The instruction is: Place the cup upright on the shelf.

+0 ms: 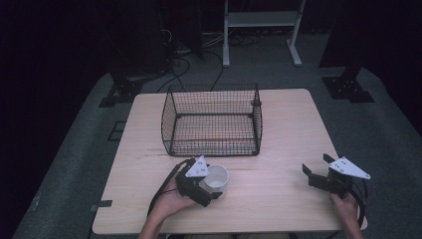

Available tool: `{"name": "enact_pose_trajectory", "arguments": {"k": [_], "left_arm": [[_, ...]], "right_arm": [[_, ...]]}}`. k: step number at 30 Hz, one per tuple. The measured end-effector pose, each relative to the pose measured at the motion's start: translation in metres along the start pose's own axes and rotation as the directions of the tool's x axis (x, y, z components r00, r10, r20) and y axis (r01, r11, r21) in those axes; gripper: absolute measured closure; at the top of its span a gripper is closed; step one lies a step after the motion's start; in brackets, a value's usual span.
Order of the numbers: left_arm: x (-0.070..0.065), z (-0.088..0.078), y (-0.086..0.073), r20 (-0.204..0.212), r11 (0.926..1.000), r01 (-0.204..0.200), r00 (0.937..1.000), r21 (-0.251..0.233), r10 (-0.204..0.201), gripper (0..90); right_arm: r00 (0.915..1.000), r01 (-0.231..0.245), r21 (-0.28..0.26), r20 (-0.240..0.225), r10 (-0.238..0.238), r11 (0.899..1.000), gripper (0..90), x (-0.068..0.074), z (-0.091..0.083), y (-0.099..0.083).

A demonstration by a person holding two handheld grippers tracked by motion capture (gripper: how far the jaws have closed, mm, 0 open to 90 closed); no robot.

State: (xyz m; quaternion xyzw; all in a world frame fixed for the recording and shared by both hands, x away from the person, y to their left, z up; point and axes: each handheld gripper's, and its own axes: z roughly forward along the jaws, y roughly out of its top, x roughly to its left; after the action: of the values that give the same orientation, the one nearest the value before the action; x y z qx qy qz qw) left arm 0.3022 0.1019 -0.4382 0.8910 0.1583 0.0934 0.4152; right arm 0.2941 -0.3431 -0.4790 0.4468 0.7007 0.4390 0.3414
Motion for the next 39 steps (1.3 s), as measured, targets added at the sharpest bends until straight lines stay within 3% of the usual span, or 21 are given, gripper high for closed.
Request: {"name": "enact_pose_trajectory", "arguments": {"k": [4,11,15,30,39], "left_arm": [[0.000,0.004,0.001,0.005,0.9998,-0.006,1.0000,0.017,0.006,5.7],[0.001,0.006,0.002,0.026,0.9991,-0.030,0.9992,0.028,0.030,20.3],[0.002,0.006,0.004,0.031,0.9988,-0.035,0.9989,0.035,0.034,20.7],[0.015,-0.014,0.027,0.036,0.9986,-0.032,0.9988,-0.043,0.033,20.8],[0.023,-0.026,0.037,0.035,0.9977,-0.035,0.9987,-0.058,0.037,20.8]], "right_arm": [[1.0000,0.000,0.000,0.000,0.000,1.000,13.0,0.000,0.000,0.000],[1.0000,-0.001,-0.003,-0.002,0.001,1.000,13.1,0.000,0.000,0.000],[1.0000,-0.006,-0.006,-0.003,0.006,1.000,13.1,-0.001,0.000,0.000],[0.9999,-0.012,-0.009,0.000,0.012,1.000,13.0,-0.001,-0.001,0.000],[0.9999,-0.017,-0.011,-0.002,0.017,1.000,13.1,-0.002,-0.001,0.000]]}}
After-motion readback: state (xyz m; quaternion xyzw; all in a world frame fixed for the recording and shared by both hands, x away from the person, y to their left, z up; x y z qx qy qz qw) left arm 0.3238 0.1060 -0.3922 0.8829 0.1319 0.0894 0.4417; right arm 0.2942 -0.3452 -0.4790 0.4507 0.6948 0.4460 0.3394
